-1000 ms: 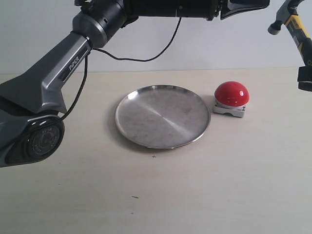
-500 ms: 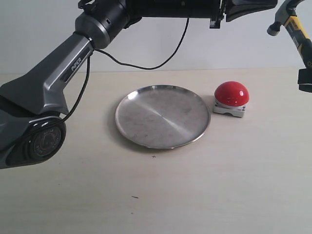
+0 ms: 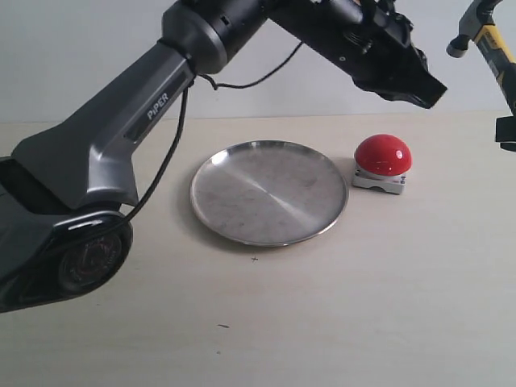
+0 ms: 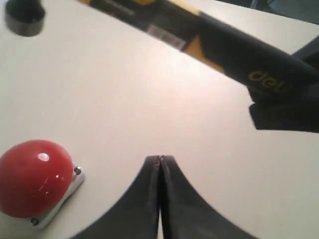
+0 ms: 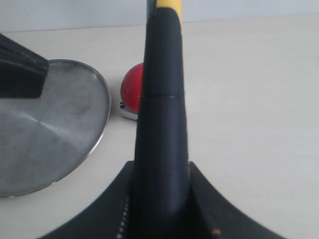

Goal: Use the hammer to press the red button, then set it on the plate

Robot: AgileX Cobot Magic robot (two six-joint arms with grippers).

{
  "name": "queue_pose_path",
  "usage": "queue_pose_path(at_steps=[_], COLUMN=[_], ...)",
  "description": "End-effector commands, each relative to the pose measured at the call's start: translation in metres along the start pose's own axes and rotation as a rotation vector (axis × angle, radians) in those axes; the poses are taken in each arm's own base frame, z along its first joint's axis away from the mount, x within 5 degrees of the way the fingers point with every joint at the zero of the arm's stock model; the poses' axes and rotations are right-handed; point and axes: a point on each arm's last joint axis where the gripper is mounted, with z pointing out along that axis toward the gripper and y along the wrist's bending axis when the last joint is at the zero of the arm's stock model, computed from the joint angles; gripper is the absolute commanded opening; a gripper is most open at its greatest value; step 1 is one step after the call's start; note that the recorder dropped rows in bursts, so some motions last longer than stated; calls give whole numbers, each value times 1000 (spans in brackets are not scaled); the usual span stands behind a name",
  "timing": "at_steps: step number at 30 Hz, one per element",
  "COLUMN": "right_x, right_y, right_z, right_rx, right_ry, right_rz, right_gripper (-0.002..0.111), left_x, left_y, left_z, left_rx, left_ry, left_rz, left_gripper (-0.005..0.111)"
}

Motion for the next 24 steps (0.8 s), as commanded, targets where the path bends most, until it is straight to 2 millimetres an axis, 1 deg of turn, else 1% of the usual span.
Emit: queue_pose_path(at_steps=[1,3,4,5,6,8,11,13,20,22,24], right_x=[-8,-8,-8,-7,-7,-6,-4,-3,-3,-3,-3], right_y=[-4,-5,-5,-5,-6,-6,-7,-8,-8,-8,-8], right_z=[-2,0,0,2,3,6,10,12,12,12,12], right_rx=[42,45,45,46,46,46,47,46,44,45,46], right_ry=[-61,-58,-56,-51,-46,-35,-21,-12,-10,-9,-9], right_rz=[2,3,4,5,6,9,12,14,14,11,10], right_gripper=[0,0,0,0,0,0,0,0,0,0,0], left_x=[-5,-2,-2,-2,-5,-11,-23,-30,-43,-45,-45], left_y=[-3,8,11,13,10,0,-24,-32,-35,-36,-32], left_z=[-5,-11,-15,-17,-19,-18,-17,-22,-45,-49,-51], left_rx=[-180,-339,-384,-400,-378,-252,44,188,486,510,473], left_ry=[81,128,128,127,113,67,-59,-136,-309,-325,-310], left_rz=[8,-63,-105,-121,-123,-124,-128,-155,-326,-338,-340], left_gripper=[0,0,0,0,0,0,0,0,0,0,0])
